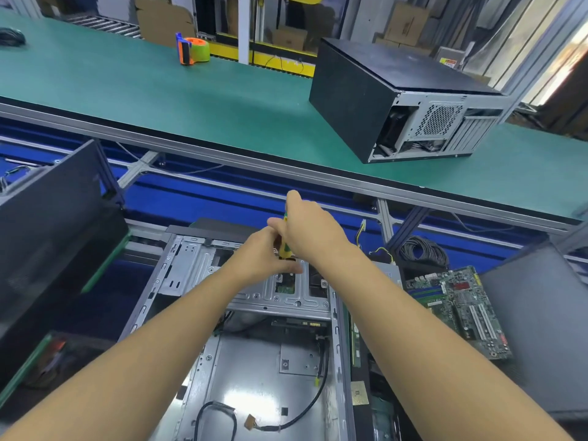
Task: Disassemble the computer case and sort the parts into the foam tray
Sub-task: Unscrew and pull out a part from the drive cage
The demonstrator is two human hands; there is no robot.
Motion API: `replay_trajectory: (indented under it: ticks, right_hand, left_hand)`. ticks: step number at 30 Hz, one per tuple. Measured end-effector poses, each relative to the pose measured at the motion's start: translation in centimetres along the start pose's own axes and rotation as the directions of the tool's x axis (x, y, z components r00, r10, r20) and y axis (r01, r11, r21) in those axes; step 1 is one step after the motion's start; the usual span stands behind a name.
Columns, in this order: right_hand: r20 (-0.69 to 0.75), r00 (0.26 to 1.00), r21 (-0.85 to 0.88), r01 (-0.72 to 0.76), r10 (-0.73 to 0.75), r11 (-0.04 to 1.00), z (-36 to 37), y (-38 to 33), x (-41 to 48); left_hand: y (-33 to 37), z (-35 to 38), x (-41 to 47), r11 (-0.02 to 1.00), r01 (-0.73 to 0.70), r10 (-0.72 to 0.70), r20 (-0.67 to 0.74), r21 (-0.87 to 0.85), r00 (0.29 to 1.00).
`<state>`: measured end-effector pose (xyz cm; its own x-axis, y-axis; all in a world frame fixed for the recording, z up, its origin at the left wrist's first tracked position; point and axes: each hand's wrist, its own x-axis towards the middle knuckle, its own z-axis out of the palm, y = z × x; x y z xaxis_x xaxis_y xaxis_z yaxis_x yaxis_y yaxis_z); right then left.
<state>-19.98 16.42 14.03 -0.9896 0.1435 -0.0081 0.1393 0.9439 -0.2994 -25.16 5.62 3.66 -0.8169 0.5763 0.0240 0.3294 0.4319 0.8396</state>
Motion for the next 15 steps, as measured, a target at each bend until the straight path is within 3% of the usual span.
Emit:
replay_trajectory:
  ticks: [6, 11, 15]
  right_hand:
    - [0.208, 0.977, 0.254, -0.004, -0.051, 0.967, -1.0, 0.6, 0.1]
    - [0.006, 0.999, -0.008, 0.048, -0.048, 0.999, -0.1, 0.4, -0.4]
    - [0.009, 0.995, 0.166, 0.100, -0.103, 0.981, 0.1, 0.8, -0.3]
  left_hand:
    - [-3.9, -0.6, -1.8, 0.945, -0.054, 0.012, 0.131, 0.321, 0.991]
    - [-3.5, 0.5, -1.6, 0.919, -0.055, 0.021, 0.093, 0.390, 0.995]
    - [-3.0, 0.9, -1.4, 0.905, -0.039, 0.024, 0.040, 0.423, 0.999]
